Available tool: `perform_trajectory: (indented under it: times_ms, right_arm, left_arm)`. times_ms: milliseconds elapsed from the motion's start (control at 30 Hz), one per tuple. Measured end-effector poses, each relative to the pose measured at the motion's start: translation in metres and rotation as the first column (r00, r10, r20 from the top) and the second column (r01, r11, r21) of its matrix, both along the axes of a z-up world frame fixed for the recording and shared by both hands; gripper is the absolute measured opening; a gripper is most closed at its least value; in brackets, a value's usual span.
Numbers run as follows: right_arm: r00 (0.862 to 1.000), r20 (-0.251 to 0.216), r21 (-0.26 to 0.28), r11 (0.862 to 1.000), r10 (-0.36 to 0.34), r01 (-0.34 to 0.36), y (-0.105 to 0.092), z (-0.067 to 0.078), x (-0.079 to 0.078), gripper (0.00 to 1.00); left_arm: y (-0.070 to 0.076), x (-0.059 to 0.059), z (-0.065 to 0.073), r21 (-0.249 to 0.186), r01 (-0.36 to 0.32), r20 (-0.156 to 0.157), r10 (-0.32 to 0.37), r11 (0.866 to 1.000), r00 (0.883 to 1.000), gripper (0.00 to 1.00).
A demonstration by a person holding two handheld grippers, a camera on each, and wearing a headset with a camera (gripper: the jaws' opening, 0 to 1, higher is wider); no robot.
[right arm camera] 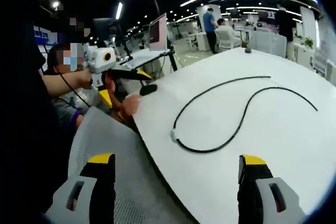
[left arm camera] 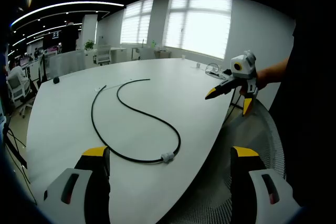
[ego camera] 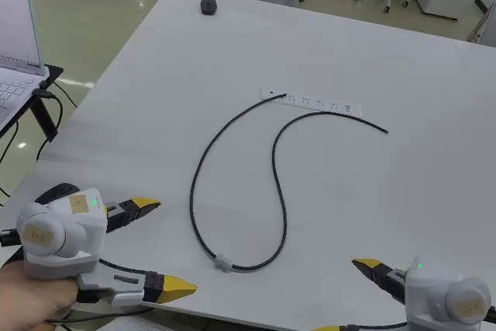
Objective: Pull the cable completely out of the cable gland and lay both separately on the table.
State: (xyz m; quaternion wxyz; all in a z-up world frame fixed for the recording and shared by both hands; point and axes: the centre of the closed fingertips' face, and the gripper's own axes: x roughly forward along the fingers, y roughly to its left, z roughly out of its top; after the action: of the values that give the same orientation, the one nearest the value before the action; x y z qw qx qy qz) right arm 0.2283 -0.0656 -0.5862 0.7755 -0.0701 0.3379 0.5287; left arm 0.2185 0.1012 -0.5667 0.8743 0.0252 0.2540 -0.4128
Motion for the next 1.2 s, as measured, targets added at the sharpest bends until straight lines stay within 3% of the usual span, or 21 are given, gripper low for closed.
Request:
perform_trajectory:
  times_ms: [100,200,400,533,733,833,900,967,1067,1133,1200]
  right_arm:
    - [1.0,-0.007,-0.013,1.0,0.009,-0.009,0.002,0.0,0.0,0.96]
    - [1.0,-0.01,-0.009,1.0,0.012,-0.012,0.008,0.004,0.004,0.95]
    - [1.0,-0.002,0.002,1.0,0.024,-0.024,0.02,0.01,0.011,0.94]
    - [0.999,0.005,-0.005,0.999,0.041,-0.041,0.026,0.01,0.014,0.93]
    - [0.996,0.001,-0.063,0.994,0.085,-0.085,0.034,0.001,0.023,0.87]
    - [0.991,0.003,-0.087,0.988,0.131,-0.13,0.04,-0.002,0.024,0.86]
    - [0.986,-0.02,-0.144,0.975,0.168,-0.169,0.04,-0.011,0.026,0.83]
    - [0.984,-0.008,-0.145,0.973,0.18,-0.179,0.045,-0.012,0.029,0.82]
    - [0.982,-0.032,-0.158,0.969,0.186,-0.188,0.049,-0.02,0.032,0.79]
    - [0.979,-0.028,-0.173,0.964,0.2,-0.202,0.052,-0.024,0.034,0.77]
    - [0.975,-0.041,-0.193,0.955,0.22,-0.224,0.055,-0.03,0.034,0.75]
  left_arm:
    - [-0.002,0.0,0.0,-0.008,-0.002,-0.001,0.002,1.0,1.0,0.98]
    - [-0.005,0.0,-0.001,-0.043,-0.01,-0.003,0.01,0.999,1.0,0.98]
    - [-0.005,-0.002,-0.007,-0.034,-0.008,-0.01,0.008,0.999,1.0,0.97]
    - [-0.007,-0.006,-0.003,-0.028,0.006,-0.01,-0.006,1.0,1.0,0.97]
    - [-0.005,-0.007,-0.001,-0.008,0.004,-0.008,-0.005,1.0,1.0,0.97]
    - [-0.006,-0.006,-0.001,-0.012,-0.001,-0.012,0.001,1.0,1.0,0.97]
    - [-0.008,-0.005,-0.001,-0.021,-0.005,-0.013,0.005,1.0,1.0,0.96]
    - [-0.012,-0.005,-0.002,-0.03,0.002,-0.006,-0.003,1.0,1.0,0.95]
    - [-0.018,-0.009,-0.011,-0.014,0.024,-0.037,-0.025,1.0,0.999,0.96]
    - [-0.02,-0.011,-0.016,0.014,0.043,-0.037,-0.042,0.999,0.998,0.96]
    - [-0.022,-0.01,-0.019,0.005,0.039,-0.043,-0.039,0.999,0.998,0.96]
